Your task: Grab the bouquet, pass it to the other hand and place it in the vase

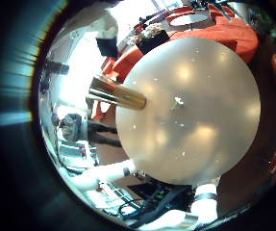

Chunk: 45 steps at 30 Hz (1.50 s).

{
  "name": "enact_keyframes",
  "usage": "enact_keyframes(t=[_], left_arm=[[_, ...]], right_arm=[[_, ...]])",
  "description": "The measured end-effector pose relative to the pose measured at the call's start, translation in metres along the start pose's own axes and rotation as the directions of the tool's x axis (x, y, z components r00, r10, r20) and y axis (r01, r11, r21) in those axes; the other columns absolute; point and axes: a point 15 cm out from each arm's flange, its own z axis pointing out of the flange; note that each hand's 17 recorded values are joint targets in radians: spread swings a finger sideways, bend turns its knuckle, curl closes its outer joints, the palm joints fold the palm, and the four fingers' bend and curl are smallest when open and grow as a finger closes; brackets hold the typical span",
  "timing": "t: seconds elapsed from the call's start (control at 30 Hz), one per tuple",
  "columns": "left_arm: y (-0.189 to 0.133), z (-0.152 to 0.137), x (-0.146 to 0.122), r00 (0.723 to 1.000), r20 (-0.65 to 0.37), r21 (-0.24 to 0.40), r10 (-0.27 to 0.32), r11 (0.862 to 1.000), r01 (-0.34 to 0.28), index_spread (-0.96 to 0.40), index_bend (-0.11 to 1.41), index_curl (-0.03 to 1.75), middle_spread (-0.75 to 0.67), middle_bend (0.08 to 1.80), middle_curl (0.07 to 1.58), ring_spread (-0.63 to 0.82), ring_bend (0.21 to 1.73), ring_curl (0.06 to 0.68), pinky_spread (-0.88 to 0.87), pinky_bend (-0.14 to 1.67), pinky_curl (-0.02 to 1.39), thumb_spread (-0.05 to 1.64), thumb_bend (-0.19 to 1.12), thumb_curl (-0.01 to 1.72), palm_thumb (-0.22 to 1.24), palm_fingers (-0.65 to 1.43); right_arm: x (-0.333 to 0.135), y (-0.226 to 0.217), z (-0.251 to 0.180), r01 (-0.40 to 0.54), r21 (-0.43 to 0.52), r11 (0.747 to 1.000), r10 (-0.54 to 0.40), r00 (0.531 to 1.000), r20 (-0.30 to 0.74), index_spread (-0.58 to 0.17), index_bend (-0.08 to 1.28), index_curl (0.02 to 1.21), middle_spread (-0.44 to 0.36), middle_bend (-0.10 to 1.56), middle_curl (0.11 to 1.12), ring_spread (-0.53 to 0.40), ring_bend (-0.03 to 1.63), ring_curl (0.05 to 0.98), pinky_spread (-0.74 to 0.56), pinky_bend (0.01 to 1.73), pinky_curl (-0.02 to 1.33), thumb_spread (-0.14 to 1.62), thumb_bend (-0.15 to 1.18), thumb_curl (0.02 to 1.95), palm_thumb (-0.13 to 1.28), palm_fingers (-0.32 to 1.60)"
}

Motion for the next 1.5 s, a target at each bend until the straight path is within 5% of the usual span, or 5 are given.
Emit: enact_keyframes(t=[0.33,1.5], left_arm=[[0.017,0.007,-0.028,0.996,0.084,0.013,-0.025,1.0,0.024,-0.73,0.67,1.27,-0.53,1.15,1.04,-0.39,1.58,0.553,-0.6,1.18,1.08,1.08,0.15,0.89,1.07,0.98],[0.006,0.016,-0.094,0.992,-0.025,0.077,-0.125,0.989,0.126,-0.74,0.54,1.42,-0.56,1.07,1.07,-0.38,1.55,0.539,-0.67,1.05,1.18,1.1,0.08,0.98,1.08,1.03]], right_arm=[[0.007,0.002,0.004,-0.025,-0.008,1.0,0.025,1.0,0.003,-0.242,0.16,0.39,0.148,0.36,0.36,0.204,0.71,0.264,0.46,0.79,0.46,0.96,-0.03,0.55,0.66,0.03],[0.016,0.009,0.007,-0.029,-0.039,0.999,0.027,0.999,-0.037,-0.23,0.15,0.29,0.118,0.26,0.35,0.184,0.68,0.236,0.47,0.78,0.33,0.97,-0.03,0.53,0.7,0.13]])
